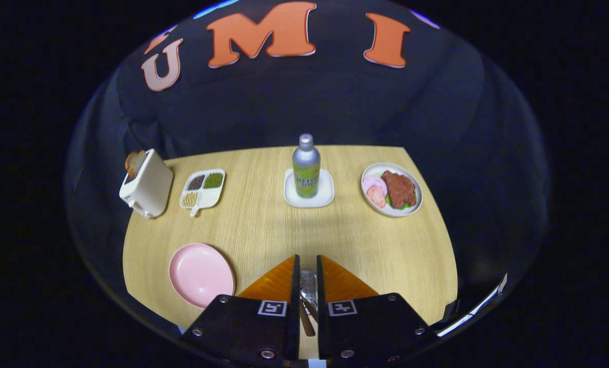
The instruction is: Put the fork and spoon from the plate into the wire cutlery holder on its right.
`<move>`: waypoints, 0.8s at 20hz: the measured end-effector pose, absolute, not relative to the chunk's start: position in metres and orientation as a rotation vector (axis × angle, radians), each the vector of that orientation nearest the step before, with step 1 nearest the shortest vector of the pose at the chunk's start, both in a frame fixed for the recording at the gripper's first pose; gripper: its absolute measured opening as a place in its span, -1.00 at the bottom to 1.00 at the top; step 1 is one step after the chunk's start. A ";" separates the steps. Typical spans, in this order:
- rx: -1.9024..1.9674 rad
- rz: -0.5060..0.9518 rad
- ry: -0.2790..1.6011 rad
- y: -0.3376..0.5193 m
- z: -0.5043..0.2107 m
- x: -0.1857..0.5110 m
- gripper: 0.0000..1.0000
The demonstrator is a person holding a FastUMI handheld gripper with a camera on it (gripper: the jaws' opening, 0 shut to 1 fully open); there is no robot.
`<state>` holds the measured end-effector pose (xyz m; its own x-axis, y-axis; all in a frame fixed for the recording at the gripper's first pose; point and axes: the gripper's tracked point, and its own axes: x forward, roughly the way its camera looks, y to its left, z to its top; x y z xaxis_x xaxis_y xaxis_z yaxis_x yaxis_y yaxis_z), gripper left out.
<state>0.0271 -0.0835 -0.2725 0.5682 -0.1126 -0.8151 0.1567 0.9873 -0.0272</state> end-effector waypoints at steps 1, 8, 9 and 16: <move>0.054 -0.168 0.901 -0.085 -0.258 0.034 -0.63; 0.043 -0.151 0.535 -0.078 -0.137 0.068 -0.46; 0.028 -0.146 0.479 -0.075 -0.118 0.070 -0.38; -0.065 -0.091 0.092 -0.046 -0.006 0.083 0.02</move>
